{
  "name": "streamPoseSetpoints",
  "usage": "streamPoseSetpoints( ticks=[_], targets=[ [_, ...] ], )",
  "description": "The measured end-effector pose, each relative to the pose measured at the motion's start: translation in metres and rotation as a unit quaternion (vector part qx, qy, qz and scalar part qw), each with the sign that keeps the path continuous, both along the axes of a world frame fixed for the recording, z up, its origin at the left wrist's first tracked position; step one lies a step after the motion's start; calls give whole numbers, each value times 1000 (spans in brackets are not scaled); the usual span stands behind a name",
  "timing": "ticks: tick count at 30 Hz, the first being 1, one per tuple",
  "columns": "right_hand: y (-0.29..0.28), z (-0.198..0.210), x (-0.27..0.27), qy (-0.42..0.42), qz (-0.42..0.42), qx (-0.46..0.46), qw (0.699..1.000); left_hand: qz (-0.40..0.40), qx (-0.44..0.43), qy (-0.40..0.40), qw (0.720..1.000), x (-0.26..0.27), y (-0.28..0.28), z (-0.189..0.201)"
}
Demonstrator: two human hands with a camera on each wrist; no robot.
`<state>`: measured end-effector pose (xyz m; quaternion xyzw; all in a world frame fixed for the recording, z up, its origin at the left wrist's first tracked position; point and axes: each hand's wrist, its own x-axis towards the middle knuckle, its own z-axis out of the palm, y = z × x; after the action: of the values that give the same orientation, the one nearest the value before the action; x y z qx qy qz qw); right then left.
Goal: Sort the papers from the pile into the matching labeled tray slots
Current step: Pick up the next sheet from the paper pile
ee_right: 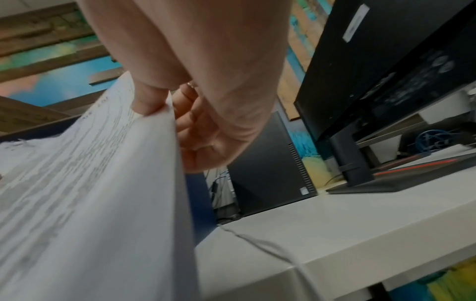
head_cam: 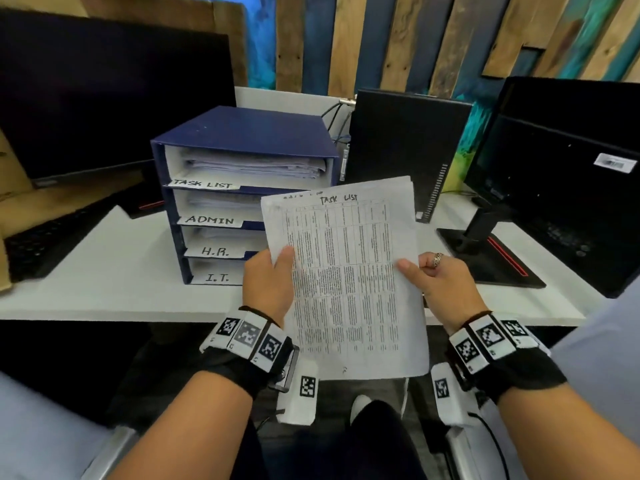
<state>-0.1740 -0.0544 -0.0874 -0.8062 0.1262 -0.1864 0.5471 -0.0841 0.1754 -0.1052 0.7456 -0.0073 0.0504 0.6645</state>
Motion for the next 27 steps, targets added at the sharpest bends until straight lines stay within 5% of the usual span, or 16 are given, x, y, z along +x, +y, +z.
streamPoseSetpoints(
  ticks=[7,14,20,24,27],
  targets=[
    [58,-4,35,46,87,22,995,95,111,-35,989,28,68,27],
    [107,0,64,63,87,88,990,87,213,6,973,59,110,74],
    [127,32,91,43,33,93,994,89,160,84,979,65,132,84],
    [127,65,111,-11,-20,49,999,-10,54,144,988,48,146,74],
    [126,82,115,7,-35,13,999,-4,68,82,994,48,137,65]
  ],
)
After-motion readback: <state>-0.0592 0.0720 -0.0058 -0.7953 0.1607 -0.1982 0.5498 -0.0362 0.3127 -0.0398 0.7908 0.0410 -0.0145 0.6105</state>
